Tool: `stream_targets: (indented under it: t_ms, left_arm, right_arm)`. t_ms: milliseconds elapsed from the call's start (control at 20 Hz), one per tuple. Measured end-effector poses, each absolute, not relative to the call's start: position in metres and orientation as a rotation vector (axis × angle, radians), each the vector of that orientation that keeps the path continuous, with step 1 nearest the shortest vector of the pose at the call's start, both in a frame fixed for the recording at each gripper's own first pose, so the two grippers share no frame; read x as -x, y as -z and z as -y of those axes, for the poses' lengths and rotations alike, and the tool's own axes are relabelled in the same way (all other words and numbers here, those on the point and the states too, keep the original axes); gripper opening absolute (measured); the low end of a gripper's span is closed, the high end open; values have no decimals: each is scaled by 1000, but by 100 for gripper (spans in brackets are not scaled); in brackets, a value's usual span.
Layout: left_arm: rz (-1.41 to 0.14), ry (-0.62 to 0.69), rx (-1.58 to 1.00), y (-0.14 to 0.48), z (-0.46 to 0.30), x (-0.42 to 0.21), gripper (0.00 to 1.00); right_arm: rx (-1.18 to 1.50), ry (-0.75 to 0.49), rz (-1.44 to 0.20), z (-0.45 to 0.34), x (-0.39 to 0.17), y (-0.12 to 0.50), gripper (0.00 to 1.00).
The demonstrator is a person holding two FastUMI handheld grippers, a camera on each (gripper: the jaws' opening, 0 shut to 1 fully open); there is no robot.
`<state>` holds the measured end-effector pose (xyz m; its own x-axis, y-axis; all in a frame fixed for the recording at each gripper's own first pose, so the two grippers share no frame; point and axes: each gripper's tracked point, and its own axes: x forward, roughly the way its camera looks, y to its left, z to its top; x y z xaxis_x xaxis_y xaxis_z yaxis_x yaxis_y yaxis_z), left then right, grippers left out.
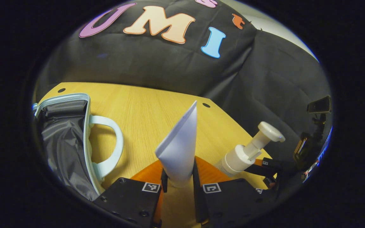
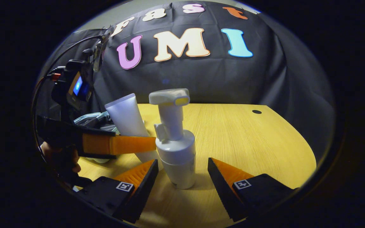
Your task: First open the suitcase, pack the skin care products into it, and then close the suitcase.
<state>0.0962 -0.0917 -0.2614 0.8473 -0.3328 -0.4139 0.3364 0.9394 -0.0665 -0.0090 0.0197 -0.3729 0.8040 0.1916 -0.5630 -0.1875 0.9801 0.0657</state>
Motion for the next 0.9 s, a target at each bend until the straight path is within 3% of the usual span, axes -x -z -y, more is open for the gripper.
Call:
stream_targets:
  t_ms: [100,400,750,900]
  left_arm:
    - [-426,350,-8,245,88,-94,34]
    - [-443,300,-18,190,51,-74,34]
    - [-499,144,-16,134,-45,-48,31]
    - [-601,104,6,145,-91,-34,36]
  right_arm:
    - [-19,-211,-617,-23,4,375,96]
    - [-24,-218,-609,-31,-9,370,64]
    - [-24,-221,-620,-49,-22,324,61]
    - [-24,-258,-622,-78,-31,298,60]
